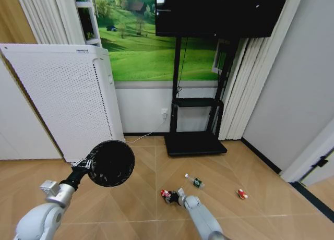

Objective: Pick up the trash bin and place the garbage on the floor into it.

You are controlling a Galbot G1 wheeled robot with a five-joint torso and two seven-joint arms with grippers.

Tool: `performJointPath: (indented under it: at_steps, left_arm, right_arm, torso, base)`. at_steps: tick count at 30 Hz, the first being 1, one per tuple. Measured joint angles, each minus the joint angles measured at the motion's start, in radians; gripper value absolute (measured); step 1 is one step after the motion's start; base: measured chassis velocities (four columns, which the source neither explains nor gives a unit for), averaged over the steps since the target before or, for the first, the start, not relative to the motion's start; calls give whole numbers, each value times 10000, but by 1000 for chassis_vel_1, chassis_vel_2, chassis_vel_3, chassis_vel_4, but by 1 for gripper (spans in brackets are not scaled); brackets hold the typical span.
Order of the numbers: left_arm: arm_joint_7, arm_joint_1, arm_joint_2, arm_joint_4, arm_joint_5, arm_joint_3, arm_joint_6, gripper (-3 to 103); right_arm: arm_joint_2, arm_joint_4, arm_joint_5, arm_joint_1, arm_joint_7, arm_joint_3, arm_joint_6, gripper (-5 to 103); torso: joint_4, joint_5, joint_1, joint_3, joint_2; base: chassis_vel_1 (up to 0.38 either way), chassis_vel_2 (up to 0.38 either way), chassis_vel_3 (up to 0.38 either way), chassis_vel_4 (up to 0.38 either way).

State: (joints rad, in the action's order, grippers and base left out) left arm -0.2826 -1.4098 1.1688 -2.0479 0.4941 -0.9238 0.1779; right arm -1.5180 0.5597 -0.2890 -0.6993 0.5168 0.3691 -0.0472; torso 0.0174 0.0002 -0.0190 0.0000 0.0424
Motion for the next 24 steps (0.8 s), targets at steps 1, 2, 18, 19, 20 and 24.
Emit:
performJointPath:
  at_steps: [1,2,18,19,20,24]
  left_arm:
    - [0,0,0,0,0,0,0,7]
    - [13,27,21,2,-25,20,10,7]
    - [1,-65,598,33,-123,-49,16,7]
    - [4,-4,656,190,-75,-22,15,7]
    - [1,79,714,354,-58,43,18,7]
    - [-14,420,918,918,-48,213,21,7]
  right_arm:
    - [0,0,0,0,0,0,0,45]
    - [168,364,185,-195,-7,11,25,45]
    - [2939,6110,4727,-3546,-1192,2157,889,45]
    - [3164,6499,5058,-3638,-1220,2475,812,45]
    - [3315,6940,5287,-3762,-1222,2718,731,45]
    - [3587,8225,5728,-4095,-1235,3242,660,45]
  torso:
    - [0,0,0,0,0]
    - [1,-1,0,0,0]
    - [-3,6,1,-1,1]
    - [-6,6,2,-2,1]
    - [-2,-2,1,-1,0]
    - [4,-2,1,-1,1]
  base:
    - [0,0,0,0]
    - [0,0,0,0]
    - [0,0,0,0]
    - [0,0,0,0]
    - [0,0,0,0]
    - [0,0,0,0]
